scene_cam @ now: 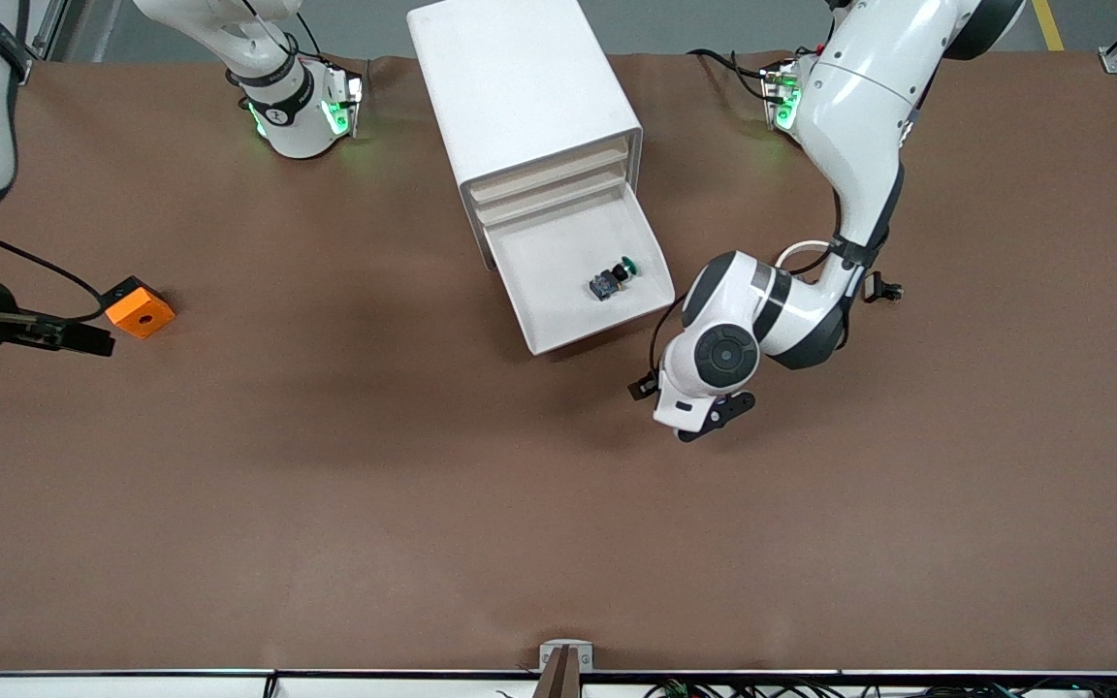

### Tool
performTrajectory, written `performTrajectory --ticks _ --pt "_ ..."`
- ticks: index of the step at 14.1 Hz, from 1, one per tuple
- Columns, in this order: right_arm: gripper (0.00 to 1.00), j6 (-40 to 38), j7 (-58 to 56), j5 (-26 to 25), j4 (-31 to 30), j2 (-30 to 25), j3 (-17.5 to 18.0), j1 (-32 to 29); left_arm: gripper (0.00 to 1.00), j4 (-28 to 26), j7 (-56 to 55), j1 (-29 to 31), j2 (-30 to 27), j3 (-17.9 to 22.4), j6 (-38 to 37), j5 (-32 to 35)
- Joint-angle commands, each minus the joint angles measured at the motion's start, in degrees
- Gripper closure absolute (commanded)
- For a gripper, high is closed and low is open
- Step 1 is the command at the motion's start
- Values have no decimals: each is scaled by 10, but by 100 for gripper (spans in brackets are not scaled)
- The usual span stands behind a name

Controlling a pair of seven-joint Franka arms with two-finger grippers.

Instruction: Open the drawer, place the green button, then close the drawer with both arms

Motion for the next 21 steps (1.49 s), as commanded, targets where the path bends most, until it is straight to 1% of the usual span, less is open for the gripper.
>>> performTrajectory --ticks 1,3,5,7,9,11,14,16,18,20,21 --pt "0 -24 -5 -4 15 -20 13 -34 0 -27 -25 -15 -17 -9 3 12" --pt "0 -25 -6 -7 30 -28 12 -42 0 -28 -33 -14 -17 -31 -15 12" --pt "0 -33 -7 2 31 -30 15 -49 0 -28 -38 -13 -17 -49 -30 12" --pt "0 -42 0 0 32 -32 18 -47 0 -28 -50 -10 -16 -64 -31 11" --pt "0 -47 -6 10 31 -49 19 -47 0 -28 -58 -9 -15 -77 -45 8" --pt "0 -51 -19 10 28 -61 17 -50 0 -28 -62 -9 -13 -86 -57 5" --pt "0 -88 -24 10 28 -86 18 -47 0 -28 -83 -7 -8 -104 -76 3" --pt "0 -105 -61 11 25 -98 17 -50 0 -28 -86 -7 -8 -109 -80 -12" --pt "0 -112 -70 12 14 -112 16 -55 0 -27 -98 -7 -8 -115 -86 -24" --pt "0 -106 -69 14 -26 -146 16 -55 0 -27 -120 -9 -3 -121 -87 -31" --pt "0 -97 -69 24 -56 -166 16 -54 0 -28 -134 -9 -2 -129 -88 -33"
